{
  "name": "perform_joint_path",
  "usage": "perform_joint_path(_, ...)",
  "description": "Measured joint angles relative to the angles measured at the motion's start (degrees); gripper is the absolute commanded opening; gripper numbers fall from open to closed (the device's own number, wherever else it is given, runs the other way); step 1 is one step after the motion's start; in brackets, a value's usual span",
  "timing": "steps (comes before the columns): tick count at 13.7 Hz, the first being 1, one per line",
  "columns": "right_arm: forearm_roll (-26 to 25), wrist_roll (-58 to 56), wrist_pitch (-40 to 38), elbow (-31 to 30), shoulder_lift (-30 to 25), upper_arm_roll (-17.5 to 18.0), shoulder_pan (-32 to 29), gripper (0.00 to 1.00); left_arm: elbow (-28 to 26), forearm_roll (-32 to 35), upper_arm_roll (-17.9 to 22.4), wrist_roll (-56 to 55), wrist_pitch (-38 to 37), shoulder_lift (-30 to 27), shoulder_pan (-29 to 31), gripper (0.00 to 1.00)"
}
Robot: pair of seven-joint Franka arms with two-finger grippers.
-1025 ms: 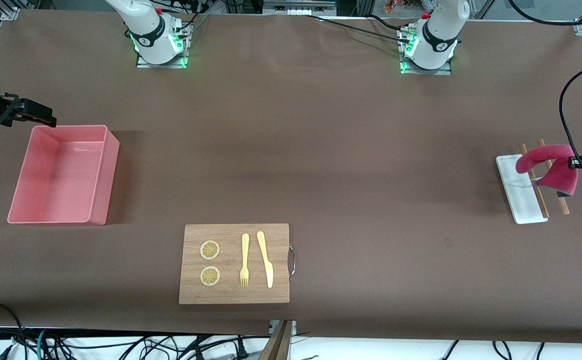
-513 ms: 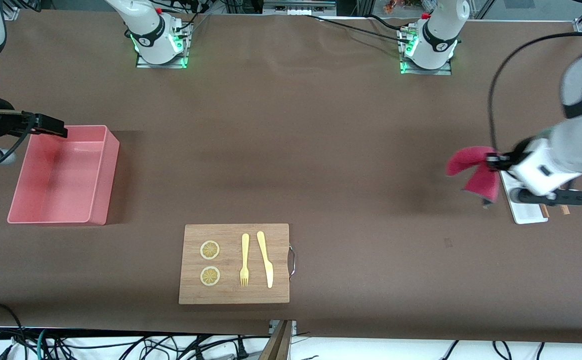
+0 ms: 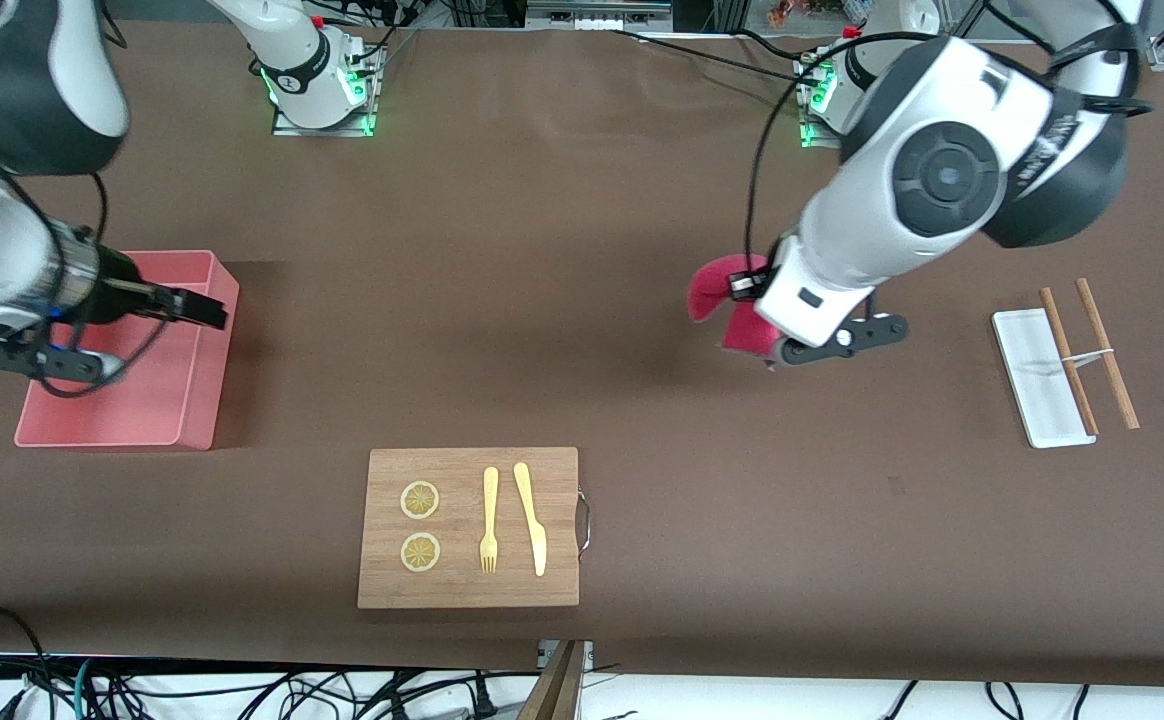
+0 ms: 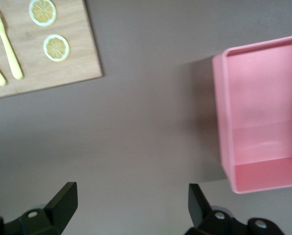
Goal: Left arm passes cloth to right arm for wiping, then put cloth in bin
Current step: 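Carry the cloth to mid-table with the left gripper while the right gripper approaches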
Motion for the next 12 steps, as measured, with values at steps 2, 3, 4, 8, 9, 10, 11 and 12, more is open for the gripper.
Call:
perform_joint_path(2, 0.21, 5.02, 2.66, 0.0, 1.25, 0.03, 2.67, 1.0, 2.03, -5.61, 0.03, -8.98, 3.98, 2.27, -1.51, 0.0)
perform_joint_path(3, 1.27, 7.35, 3.82, 0.0, 1.71, 0.04, 3.59, 1.0, 2.48, -8.46, 0.04, -12.91, 6.59, 3.12, -1.84, 0.0)
perform_joint_path(4, 3.38, 9.71, 4.93, -0.02, 2.22, 0.05, 4.28, 1.0, 2.74, -10.59, 0.03, -16.75, 9.11, 3.79, -2.17, 0.0)
perform_joint_path(8, 7.91, 20.52, 9.31, -0.06, 4.89, 0.1, 7.27, 1.0, 3.04, -19.36, 0.05, -31.86, 19.82, 5.65, -3.85, 0.0)
perform_joint_path(9, 8.05, 24.02, 10.54, -0.06, 5.7, 0.15, 8.7, 1.0, 3.05, -21.5, 0.08, -35.11, 22.04, 6.15, -4.03, 0.0)
perform_joint_path(10, 8.21, 27.9, 12.13, -0.07, 6.49, 0.19, 10.39, 1.0, 3.12, -23.12, 0.13, -37.23, 23.56, 6.6, -4.02, 0.0)
perform_joint_path(11, 8.58, 31.62, 13.93, -0.07, 7.12, 0.2, 11.97, 1.0, 3.28, -24.3, 0.28, -38.23, 24.3, 6.93, -3.97, 0.0)
perform_joint_path(12, 9.18, 34.58, 15.51, -0.07, 7.56, 0.21, 13.2, 1.0, 3.55, -24.95, 0.44, -38.76, 24.56, 7.19, -3.91, 0.0)
